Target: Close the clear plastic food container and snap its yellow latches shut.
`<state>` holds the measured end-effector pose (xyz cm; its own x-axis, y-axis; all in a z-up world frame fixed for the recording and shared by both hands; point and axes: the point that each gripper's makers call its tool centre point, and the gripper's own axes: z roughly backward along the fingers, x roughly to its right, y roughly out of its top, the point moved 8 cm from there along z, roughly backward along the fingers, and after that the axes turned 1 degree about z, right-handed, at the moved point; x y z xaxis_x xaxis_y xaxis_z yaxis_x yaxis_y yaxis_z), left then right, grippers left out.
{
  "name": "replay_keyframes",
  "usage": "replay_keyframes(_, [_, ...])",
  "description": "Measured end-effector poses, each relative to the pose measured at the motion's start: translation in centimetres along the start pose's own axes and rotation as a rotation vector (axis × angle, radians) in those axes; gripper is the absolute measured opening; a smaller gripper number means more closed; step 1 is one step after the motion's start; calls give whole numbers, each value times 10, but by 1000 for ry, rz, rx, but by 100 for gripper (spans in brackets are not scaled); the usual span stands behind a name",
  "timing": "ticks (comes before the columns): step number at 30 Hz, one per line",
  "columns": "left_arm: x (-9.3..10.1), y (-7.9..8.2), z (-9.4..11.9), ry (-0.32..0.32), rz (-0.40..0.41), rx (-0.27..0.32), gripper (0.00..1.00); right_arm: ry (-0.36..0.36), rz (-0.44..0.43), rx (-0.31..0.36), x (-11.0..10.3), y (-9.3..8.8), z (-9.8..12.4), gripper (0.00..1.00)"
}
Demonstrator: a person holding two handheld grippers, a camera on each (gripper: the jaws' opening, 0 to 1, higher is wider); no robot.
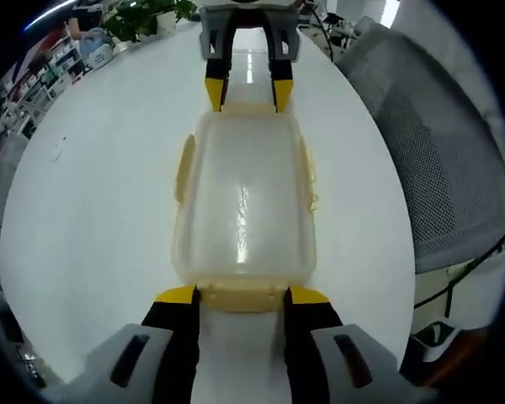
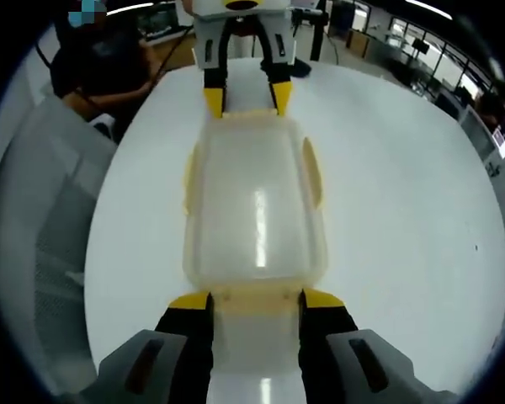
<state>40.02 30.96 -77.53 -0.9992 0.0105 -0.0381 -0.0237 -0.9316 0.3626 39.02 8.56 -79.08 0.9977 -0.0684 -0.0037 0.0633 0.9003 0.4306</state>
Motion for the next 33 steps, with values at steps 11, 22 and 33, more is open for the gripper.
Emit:
replay_keyframes(11, [1, 6, 15, 36, -11, -12, 39, -34, 25, 25, -2, 8, 16, 38])
replay_keyframes(22, [5, 11, 23, 57, -7, -9, 39, -46, 48, 36, -4, 10, 30, 38])
replay_keyframes(33, [7, 23, 32, 77, -8, 2, 39, -72, 64, 38, -5, 8, 44, 38])
